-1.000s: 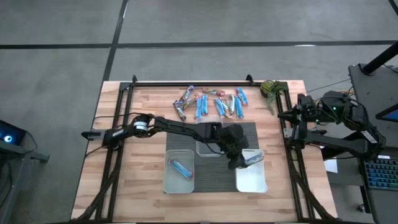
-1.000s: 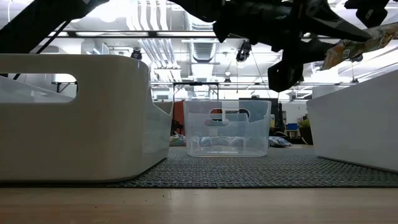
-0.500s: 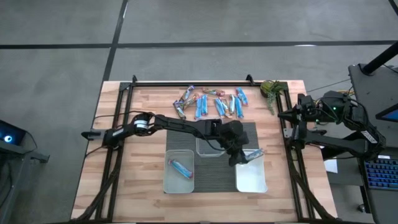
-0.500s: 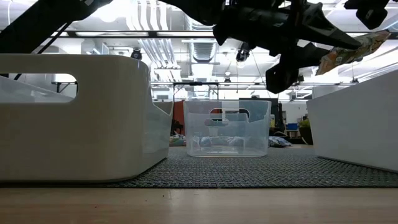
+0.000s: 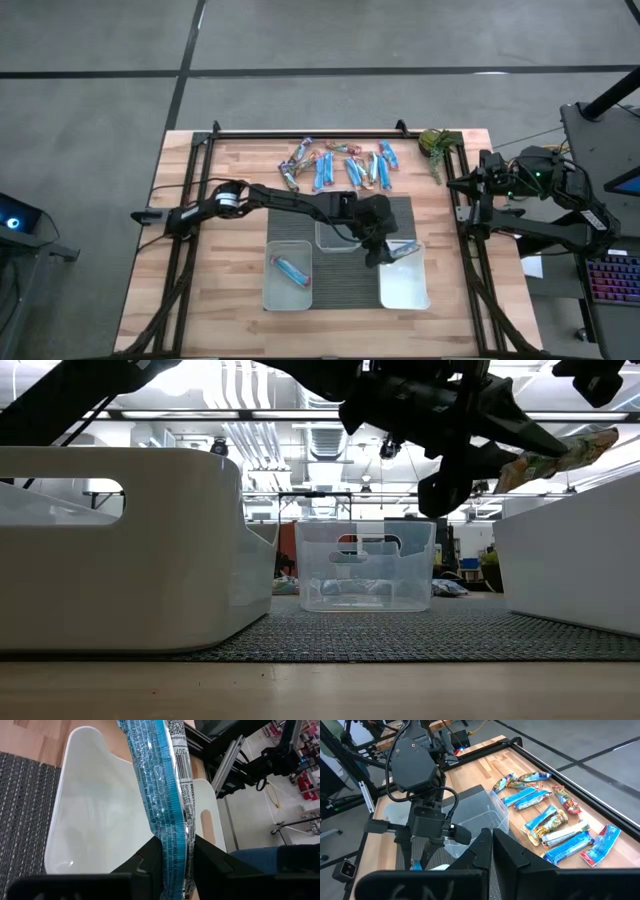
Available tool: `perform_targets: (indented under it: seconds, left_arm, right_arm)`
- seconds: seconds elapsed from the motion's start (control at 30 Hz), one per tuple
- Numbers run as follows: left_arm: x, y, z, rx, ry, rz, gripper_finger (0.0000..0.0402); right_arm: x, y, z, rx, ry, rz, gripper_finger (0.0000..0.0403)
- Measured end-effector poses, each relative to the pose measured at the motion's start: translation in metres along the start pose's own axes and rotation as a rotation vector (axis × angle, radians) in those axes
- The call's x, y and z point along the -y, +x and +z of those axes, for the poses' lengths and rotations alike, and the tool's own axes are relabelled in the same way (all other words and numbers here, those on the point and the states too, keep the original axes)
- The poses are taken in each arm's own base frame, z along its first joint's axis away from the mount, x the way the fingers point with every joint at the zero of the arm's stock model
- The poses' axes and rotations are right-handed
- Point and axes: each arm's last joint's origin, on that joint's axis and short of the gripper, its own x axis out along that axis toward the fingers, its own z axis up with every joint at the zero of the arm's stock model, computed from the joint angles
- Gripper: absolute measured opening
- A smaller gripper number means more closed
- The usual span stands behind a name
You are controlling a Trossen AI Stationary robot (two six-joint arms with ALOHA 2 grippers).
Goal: Pick and place Granola Bars by type
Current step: Put the orange granola bar into the white bin, then put the red granola bar into the gray bin
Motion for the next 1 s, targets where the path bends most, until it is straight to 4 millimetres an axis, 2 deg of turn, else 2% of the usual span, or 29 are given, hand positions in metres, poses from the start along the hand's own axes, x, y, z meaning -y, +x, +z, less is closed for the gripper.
perform_targets:
  seconds: [0.73, 1.0]
  left_arm:
    - [0.0014, -0.0004, 0.0014, 0.007, 0.023, -0.012, 0.0074]
    - [0.0016, -0.0005, 0.0014, 0.006, 0.02, -0.015, 0.0132]
  right_arm:
    - [0.0006, 0.0, 0.0004, 0.007, 0.001, -0.022, 0.0008]
    - [0.0007, 0.0001, 0.0004, 0.007, 0.002, -0.024, 0.0008]
